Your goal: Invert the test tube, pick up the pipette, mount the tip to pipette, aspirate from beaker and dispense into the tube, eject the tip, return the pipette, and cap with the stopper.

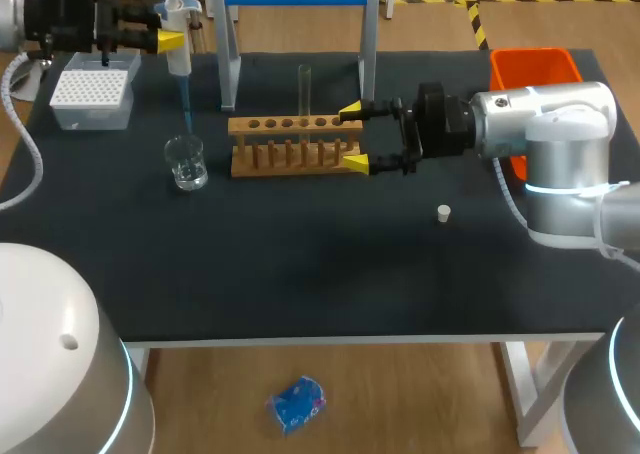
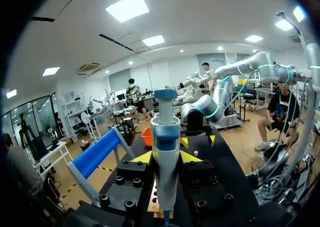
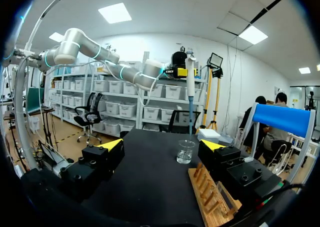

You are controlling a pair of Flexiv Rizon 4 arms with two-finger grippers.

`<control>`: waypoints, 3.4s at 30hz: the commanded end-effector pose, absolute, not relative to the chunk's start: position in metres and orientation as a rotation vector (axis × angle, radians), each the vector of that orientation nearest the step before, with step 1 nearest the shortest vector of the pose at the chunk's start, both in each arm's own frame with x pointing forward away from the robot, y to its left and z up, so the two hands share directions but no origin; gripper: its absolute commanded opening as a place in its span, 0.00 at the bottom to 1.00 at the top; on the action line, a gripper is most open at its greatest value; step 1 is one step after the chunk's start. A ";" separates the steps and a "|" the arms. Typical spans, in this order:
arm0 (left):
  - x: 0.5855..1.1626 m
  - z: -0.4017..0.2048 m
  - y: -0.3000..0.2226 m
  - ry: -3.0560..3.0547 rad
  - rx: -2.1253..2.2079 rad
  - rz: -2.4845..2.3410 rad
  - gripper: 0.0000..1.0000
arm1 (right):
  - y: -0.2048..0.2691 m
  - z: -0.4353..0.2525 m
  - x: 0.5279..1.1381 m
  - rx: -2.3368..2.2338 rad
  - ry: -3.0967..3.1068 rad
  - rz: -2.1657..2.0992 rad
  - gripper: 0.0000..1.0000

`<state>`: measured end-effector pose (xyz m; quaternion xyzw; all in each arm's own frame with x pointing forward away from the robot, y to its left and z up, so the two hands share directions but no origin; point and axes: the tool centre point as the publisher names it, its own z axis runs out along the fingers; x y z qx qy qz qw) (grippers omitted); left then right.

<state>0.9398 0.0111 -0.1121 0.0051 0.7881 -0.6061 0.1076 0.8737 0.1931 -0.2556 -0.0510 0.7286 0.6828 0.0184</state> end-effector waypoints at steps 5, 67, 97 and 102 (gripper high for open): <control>0.949 -0.117 0.027 2.353 0.068 -1.802 0.00 | 0.192 -0.255 0.873 -0.159 2.264 2.119 1.00; 0.956 -0.158 0.030 2.349 0.032 -1.863 0.00 | 0.328 -0.330 0.883 -0.115 2.479 1.887 1.00; 0.956 -0.158 0.030 2.349 0.032 -1.863 0.00 | 0.358 -0.359 0.894 -0.028 2.501 1.804 1.00; 0.956 -0.158 0.030 2.349 0.032 -1.863 0.00 | 0.358 -0.359 0.894 -0.028 2.501 1.804 1.00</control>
